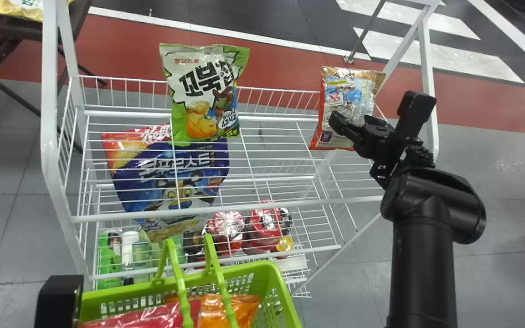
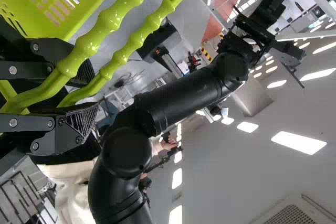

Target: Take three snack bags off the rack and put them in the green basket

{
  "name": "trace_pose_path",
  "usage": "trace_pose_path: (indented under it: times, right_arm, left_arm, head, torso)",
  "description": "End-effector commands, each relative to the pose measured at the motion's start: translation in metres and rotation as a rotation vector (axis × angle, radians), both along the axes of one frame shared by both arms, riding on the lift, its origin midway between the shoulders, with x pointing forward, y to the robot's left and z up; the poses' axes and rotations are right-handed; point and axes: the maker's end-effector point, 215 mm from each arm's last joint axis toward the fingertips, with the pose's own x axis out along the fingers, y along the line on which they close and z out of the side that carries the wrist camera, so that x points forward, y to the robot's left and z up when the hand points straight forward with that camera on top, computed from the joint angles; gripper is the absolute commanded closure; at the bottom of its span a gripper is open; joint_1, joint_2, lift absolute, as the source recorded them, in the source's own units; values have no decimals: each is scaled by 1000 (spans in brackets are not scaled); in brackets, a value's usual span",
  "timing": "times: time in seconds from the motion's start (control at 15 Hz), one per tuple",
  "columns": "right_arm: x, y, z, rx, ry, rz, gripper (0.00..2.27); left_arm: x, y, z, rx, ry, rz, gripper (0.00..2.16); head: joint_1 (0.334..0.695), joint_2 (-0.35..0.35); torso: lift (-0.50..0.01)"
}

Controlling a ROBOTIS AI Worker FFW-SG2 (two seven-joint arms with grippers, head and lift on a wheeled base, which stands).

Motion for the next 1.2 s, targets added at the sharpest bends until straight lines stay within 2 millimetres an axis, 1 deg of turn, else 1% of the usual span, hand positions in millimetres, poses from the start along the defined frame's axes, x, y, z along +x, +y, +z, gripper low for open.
trace_pose_path:
  times: [0.0,0.07,0.13,0.2,0.33,0.47,0.6,0.67,0.73,0.8,0.87,1.07,1.13]
  right_arm:
    - [1,2,-5,13,14,10,1571]
    - [-2,5,-10,26,25,13,1990]
    - [-4,7,-9,32,21,19,2246]
    - [-8,8,-12,40,22,26,2246]
    - [-19,14,-6,71,-3,34,2246]
    - [-30,19,13,39,-40,43,2246]
    - [-46,24,24,17,-65,50,2246]
    - [-57,27,27,24,-69,55,2246]
    - [-77,33,25,77,-53,61,2246]
    - [-98,42,32,122,-59,80,2246]
    - [-116,49,36,123,-63,96,2246]
    - [-172,74,65,164,-93,145,2246]
    - [-195,84,67,215,-80,164,2246]
  left_arm:
    - [0,0,-1,0,5,1,923]
    - [0,0,-2,3,5,2,923]
    - [0,0,-2,3,5,2,923]
    - [0,0,-2,3,5,2,923]
    - [0,0,-2,2,6,3,923]
    - [1,1,-2,2,5,6,923]
    - [1,0,-2,1,3,6,923]
    - [1,0,-2,3,2,6,923]
    - [2,1,-2,2,2,8,923]
    - [2,1,-2,1,5,8,923]
    - [2,1,-3,3,5,9,923]
    - [3,0,-1,1,-2,10,923]
    - [3,-1,-1,0,-2,9,923]
  head:
    - [695,-350]
    - [695,-350]
    - [695,-350]
    - [695,-350]
    - [695,-350]
    - [695,-350]
    - [695,-350]
    - [695,-350]
    - [695,-350]
    - [695,-350]
    - [695,-350]
    - [695,-350]
    - [695,-350]
  torso:
    - [-20]
    - [-20]
    - [-20]
    - [-20]
    - [-20]
    - [-20]
    - [-20]
    - [-20]
    - [-20]
    - [-20]
    - [-20]
    - [-20]
    - [-20]
